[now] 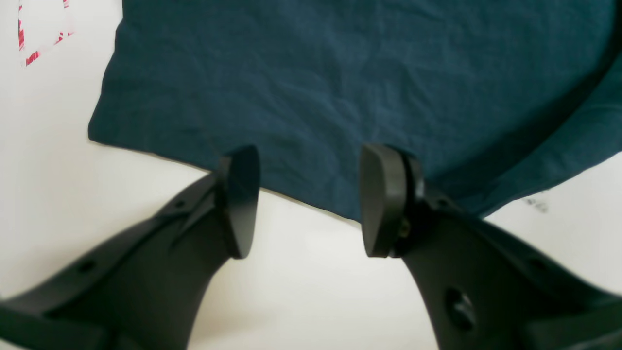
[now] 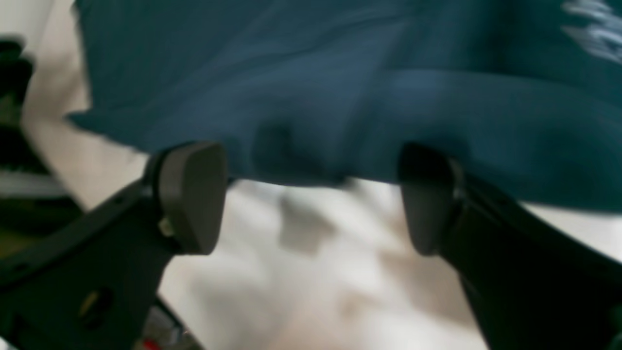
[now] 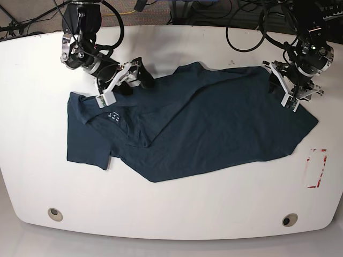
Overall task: Fold the T-shirt properly
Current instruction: 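Release and regrasp the shirt's shoulder edge with the right gripper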
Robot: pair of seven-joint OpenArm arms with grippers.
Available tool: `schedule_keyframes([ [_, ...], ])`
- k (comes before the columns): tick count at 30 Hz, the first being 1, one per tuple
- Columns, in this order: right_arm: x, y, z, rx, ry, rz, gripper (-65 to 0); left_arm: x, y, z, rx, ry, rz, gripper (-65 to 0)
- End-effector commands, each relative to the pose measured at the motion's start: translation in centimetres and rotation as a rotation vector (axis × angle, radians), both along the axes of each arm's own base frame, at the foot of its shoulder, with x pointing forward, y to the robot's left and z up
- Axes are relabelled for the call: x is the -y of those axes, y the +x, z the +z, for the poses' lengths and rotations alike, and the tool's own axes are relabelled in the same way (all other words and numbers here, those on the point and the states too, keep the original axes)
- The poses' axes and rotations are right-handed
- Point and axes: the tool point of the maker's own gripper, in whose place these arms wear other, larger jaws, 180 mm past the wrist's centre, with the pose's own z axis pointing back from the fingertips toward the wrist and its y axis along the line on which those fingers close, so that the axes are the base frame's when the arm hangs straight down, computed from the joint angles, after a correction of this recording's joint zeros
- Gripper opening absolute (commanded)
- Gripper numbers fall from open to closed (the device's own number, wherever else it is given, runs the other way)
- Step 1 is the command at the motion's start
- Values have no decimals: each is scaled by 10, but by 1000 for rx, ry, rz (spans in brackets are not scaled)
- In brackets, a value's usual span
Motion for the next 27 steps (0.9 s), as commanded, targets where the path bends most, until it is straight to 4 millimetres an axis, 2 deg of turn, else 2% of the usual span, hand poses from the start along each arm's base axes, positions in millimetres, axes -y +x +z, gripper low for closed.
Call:
schedule_keyframes([
  [1,-12,10,13,51,35,26,-189,-1,6,10,40,3,-7,-344],
  [4,-24,6,10,35,52,51,-266,-1,5,9,37,3,-7,-344],
  [8,-32,16,16,58,71,51,-349,-13,4,13,47,10,30,-344],
  [12,-36,20,19,67,82,52,-384,-17,4,14,49,16,43,-344],
  [16,-36,27,15,54,89,47,-434,-23,3,16,54,20,61,-344],
  [20,-34,32,7,31,96,38,-547,-28,14,20,75,15,76,-342],
  [23,-33,35,10,44,92,38,-650,-45,20,21,81,45,131,-340],
  [27,-32,34,25,92,79,45,-650,-74,36,17,77,57,244,-338],
])
